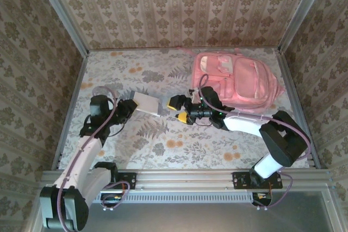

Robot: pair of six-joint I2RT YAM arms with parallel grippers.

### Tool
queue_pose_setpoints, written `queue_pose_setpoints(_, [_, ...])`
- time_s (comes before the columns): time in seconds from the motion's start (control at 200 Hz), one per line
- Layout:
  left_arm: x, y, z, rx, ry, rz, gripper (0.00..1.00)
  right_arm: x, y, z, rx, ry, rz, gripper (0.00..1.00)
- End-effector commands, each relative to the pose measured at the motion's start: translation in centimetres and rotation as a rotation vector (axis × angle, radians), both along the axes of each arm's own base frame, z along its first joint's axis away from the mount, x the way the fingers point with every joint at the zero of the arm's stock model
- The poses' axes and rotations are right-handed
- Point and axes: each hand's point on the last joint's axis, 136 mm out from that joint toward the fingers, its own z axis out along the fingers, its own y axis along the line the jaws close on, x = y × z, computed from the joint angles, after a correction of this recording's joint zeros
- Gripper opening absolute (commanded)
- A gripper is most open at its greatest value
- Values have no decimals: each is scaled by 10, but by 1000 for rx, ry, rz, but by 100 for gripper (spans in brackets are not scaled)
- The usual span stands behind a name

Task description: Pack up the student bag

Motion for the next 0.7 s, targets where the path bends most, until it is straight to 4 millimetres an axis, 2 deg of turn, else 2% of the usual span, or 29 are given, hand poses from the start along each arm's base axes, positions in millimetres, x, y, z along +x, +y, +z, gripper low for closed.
queue_pose_setpoints(0.0, [5, -4, 37, -98, -68, 44, 0, -5, 12, 13, 47, -4, -23, 100])
queue_pose_setpoints(0.18, [-2, -9, 53, -149, -77, 66, 0, -3, 36, 46, 190, -67, -37, 98])
queue_pose_setpoints(0.355, [-8, -14, 63, -172, -86, 59, 0, -5, 57, 61, 304, -100, -24, 83])
queue_pose_setpoints(0.485, [-11, -18, 67, -190, -93, 55, 0, 2, 56, 67, 371, -124, -72, 67])
queue_pose_setpoints(0.695, [-17, -21, 70, -200, -99, 48, 0, 15, 53, 81, 405, -183, -106, 63])
